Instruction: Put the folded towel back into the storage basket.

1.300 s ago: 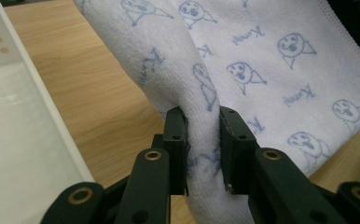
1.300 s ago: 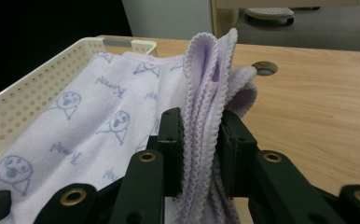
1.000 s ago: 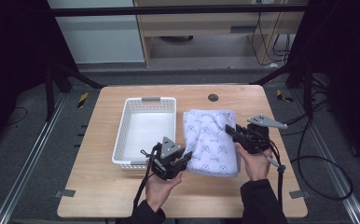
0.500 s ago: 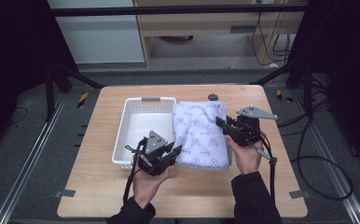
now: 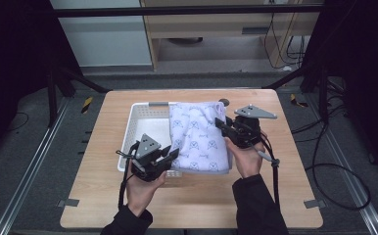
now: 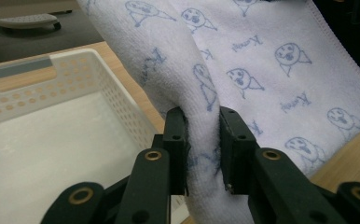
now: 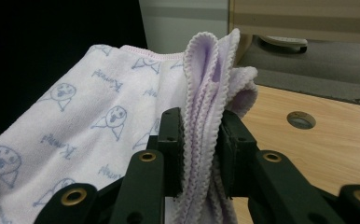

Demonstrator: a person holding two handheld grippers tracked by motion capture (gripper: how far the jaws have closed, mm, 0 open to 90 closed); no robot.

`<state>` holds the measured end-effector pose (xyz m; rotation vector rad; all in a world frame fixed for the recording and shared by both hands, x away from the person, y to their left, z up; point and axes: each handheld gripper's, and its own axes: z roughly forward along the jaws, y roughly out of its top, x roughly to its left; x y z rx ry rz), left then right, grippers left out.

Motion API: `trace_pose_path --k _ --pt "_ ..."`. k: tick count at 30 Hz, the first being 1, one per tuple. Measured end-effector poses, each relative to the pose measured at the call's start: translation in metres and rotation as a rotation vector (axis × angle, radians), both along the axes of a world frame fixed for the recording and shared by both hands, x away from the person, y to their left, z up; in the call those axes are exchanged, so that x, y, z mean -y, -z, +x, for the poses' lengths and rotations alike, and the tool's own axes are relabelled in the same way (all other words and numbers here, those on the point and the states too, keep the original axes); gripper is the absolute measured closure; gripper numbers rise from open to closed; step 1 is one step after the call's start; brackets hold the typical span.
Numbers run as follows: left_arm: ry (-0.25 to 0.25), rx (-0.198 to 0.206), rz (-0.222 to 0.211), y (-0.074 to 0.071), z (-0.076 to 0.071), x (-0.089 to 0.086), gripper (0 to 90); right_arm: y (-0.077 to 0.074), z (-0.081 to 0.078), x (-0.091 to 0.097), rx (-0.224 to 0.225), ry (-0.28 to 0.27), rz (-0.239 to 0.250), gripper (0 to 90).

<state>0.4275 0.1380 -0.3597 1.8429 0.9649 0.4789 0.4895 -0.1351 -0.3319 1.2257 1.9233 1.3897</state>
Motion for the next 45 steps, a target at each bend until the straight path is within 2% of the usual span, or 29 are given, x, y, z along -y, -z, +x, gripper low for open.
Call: trace_pose_path --k 4,15,20,25,30,45 --pt "-0.013 0.005 0.002 -0.001 0.001 -0.009 73.8 -0.002 0.002 -0.009 0.005 -0.005 -0.009 73.1" --pt "-0.063 0.005 -0.018 -0.002 0.003 -0.046 73.8 -0.007 0.015 -0.049 0.007 -0.041 -0.024 73.1" --pt "-0.083 0.001 -0.020 -0.001 0.005 -0.056 73.8 -0.008 0.021 -0.066 0.015 -0.056 -0.043 73.1" --pt "-0.100 -0.004 -0.031 0.000 0.007 -0.070 73.8 -0.007 0.026 -0.077 0.013 -0.065 -0.042 73.1" --pt "-0.122 -0.011 -0.035 0.003 0.011 -0.083 73.8 -0.003 0.033 -0.091 0.011 -0.072 -0.033 73.1" --pt "-0.182 -0.032 -0.017 0.013 0.023 -0.104 73.9 0.011 0.048 -0.121 0.009 -0.079 -0.047 73.1"
